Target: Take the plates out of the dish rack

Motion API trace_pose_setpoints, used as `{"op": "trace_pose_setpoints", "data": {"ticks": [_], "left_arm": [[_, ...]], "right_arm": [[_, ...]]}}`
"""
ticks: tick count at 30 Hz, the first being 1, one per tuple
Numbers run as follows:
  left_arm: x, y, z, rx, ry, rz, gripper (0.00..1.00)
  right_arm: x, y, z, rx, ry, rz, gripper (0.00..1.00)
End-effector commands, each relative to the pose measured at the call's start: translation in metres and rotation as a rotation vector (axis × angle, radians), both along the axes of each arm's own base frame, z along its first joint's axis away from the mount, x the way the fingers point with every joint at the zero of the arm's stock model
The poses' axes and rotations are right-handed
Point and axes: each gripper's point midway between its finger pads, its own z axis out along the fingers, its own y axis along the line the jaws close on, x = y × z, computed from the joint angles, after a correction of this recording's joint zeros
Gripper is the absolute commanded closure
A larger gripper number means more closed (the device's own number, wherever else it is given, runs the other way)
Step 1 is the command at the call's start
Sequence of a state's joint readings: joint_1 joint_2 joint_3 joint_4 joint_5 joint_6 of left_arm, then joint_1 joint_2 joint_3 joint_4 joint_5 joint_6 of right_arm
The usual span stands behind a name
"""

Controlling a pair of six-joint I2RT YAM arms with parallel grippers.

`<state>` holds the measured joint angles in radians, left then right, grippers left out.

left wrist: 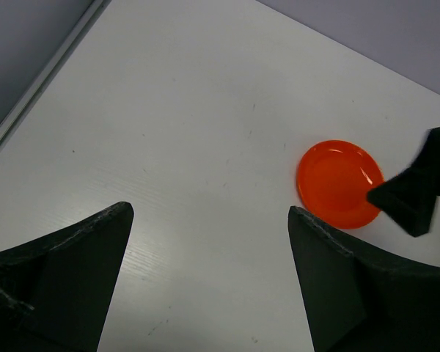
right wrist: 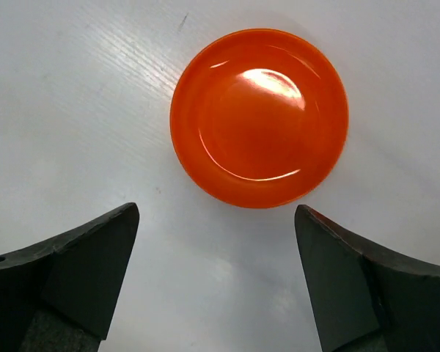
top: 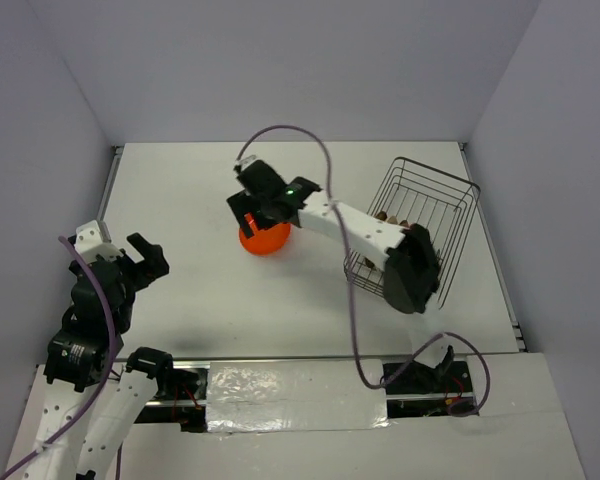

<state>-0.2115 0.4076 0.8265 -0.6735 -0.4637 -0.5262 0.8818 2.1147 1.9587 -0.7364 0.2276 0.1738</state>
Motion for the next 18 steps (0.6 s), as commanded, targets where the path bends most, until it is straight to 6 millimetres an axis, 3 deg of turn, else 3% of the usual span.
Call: {"op": "trace_pose_setpoints", "data": {"ticks": [1,2,3,4,5,6,7,8,9,10,11,12,18], "left_arm": [[0.0,-0.001,0.02,-0.008,-0.07,-0.012,0.0],[0.0,-0.002,0.019,-0.006,-0.068,-0.016,0.01],[0.002,-0.003,0.019,-0.005,-0.064,-0.021,0.0],[0.002,-0.006,0.019,-0.008,-0.067,-0.037,0.0],[0.004,-0.007,0.018,-0.005,-0.063,-0.045,0.01],[0.006,-0.008,0.016,-0.002,-0.053,-0.053,0.0],[0.007,-0.011,0.016,-0.005,-0.05,-0.066,0.01],[0.008,-0.012,0.015,0.001,-0.043,-0.073,0.0],[0.011,-0.015,0.012,0.003,-0.029,-0.084,0.0],[0.012,-0.018,0.011,0.0,-0.022,-0.101,0.01],[0.015,-0.019,0.009,0.006,-0.012,-0.108,0.01],[0.016,-0.021,0.007,0.006,-0.002,-0.115,0.01],[0.021,-0.026,0.001,0.011,0.028,-0.143,0.0]], "right_arm": [[-0.002,-0.052,0.129,0.32,-0.134,-0.146,0.07],[0.013,-0.087,0.136,0.354,-0.168,-0.275,0.09],[0.006,-0.121,0.103,0.307,-0.132,-0.355,0.16],[-0.003,-0.152,0.129,0.378,-0.183,-0.416,0.19],[0.003,-0.19,0.125,0.407,-0.186,-0.523,0.21],[-0.009,-0.216,0.091,0.363,-0.147,-0.572,0.26],[-0.019,-0.241,0.104,0.401,-0.192,-0.616,0.28],[-0.023,-0.261,0.099,0.396,-0.2,-0.665,0.29],[-0.028,-0.292,0.077,0.363,-0.184,-0.743,0.35],[-0.036,-0.305,0.081,0.377,-0.206,-0.761,0.37],[-0.041,-0.317,0.066,0.358,-0.188,-0.785,0.38],[-0.044,-0.333,0.066,0.367,-0.196,-0.82,0.4],[-0.05,-0.361,0.045,0.336,-0.181,-0.897,0.53]]}}
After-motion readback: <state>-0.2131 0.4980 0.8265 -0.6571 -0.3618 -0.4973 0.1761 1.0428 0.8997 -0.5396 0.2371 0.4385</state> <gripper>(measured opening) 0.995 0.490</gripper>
